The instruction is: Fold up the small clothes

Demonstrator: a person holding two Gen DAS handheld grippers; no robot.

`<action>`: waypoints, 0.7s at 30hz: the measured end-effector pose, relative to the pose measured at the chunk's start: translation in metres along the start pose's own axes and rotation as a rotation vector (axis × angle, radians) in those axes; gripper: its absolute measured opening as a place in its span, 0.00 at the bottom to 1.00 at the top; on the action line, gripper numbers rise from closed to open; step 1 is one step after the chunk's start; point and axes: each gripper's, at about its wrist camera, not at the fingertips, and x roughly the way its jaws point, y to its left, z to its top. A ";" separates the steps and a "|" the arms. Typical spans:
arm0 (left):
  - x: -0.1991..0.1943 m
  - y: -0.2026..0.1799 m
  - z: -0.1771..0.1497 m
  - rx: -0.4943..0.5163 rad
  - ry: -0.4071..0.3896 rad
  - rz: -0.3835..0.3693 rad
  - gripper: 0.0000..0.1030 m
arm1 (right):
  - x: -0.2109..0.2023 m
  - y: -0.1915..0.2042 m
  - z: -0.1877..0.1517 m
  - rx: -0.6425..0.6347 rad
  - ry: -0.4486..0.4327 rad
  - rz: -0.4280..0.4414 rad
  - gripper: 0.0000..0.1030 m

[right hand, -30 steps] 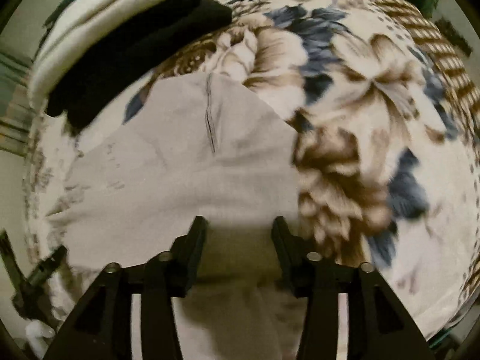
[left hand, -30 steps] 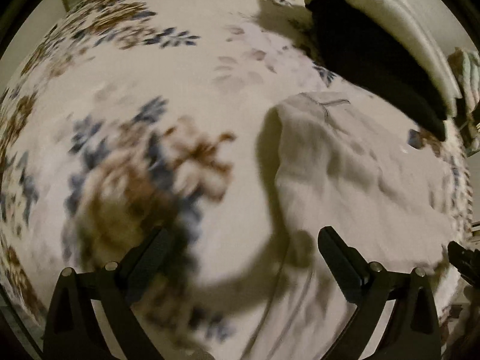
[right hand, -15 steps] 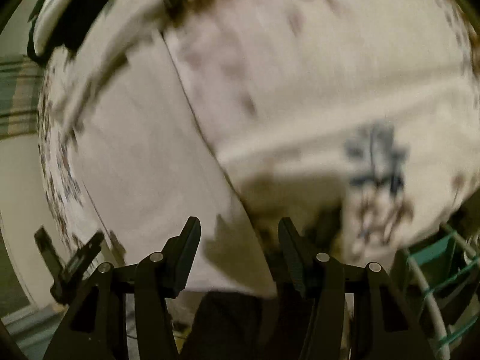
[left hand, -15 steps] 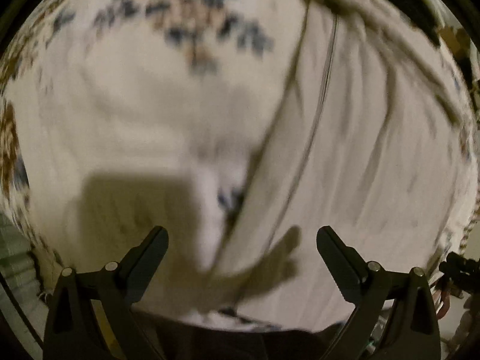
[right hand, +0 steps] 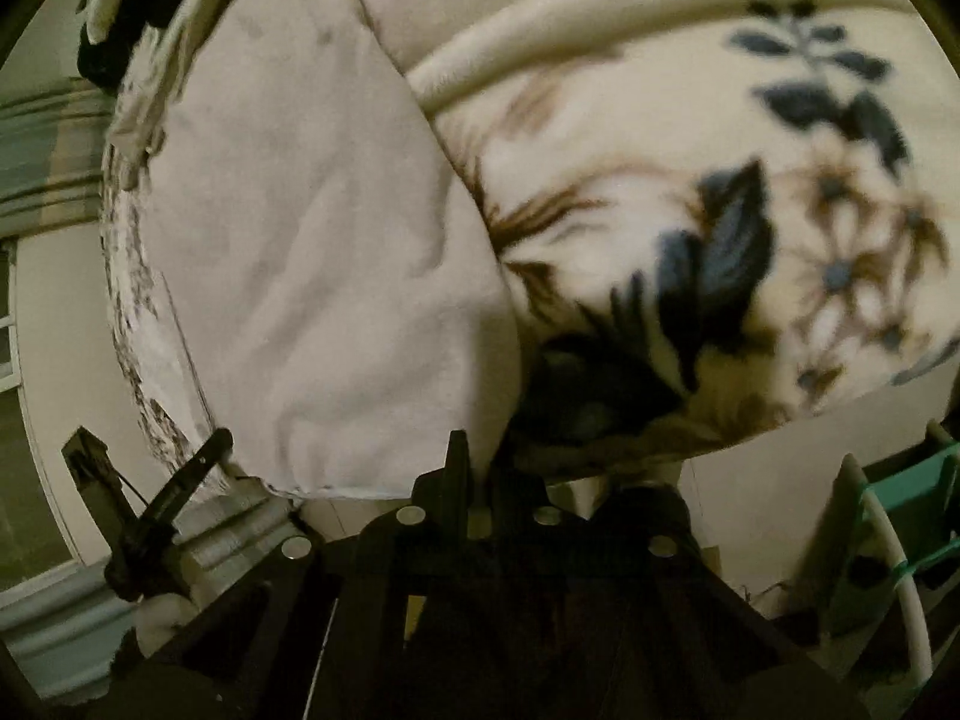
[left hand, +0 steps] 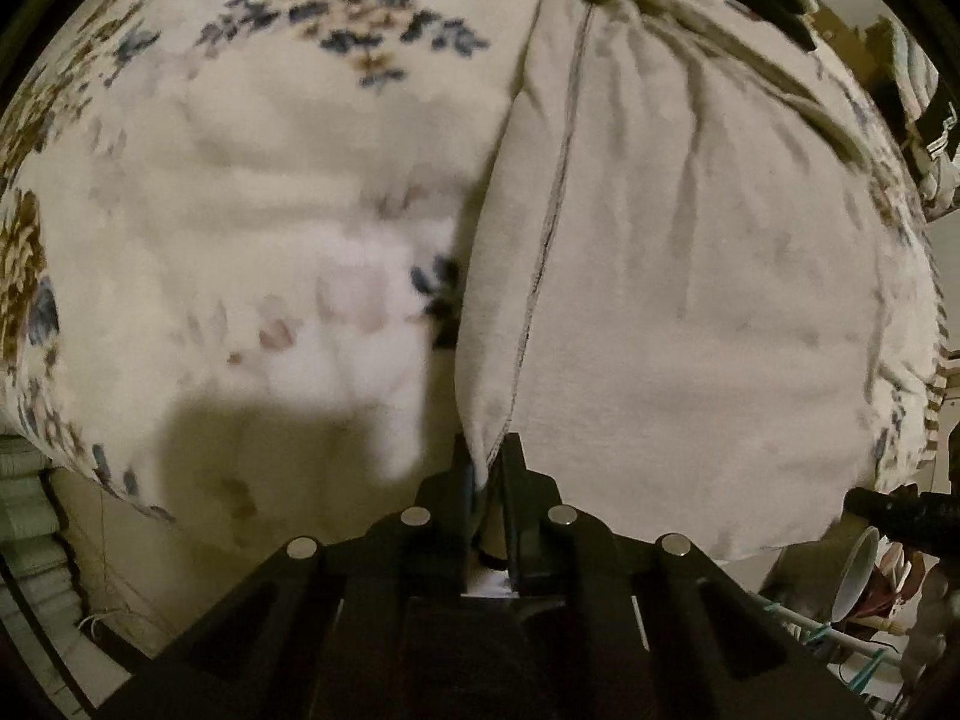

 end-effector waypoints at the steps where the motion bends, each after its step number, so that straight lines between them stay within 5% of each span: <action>1: -0.005 0.000 0.000 -0.010 -0.010 -0.008 0.06 | -0.005 0.000 -0.001 -0.001 -0.004 0.015 0.06; 11: -0.082 -0.007 0.066 -0.119 -0.197 -0.149 0.05 | -0.089 0.026 0.031 -0.026 -0.109 0.166 0.06; 21: -0.056 -0.035 0.188 -0.128 -0.294 -0.204 0.05 | -0.126 0.067 0.148 -0.044 -0.280 0.165 0.06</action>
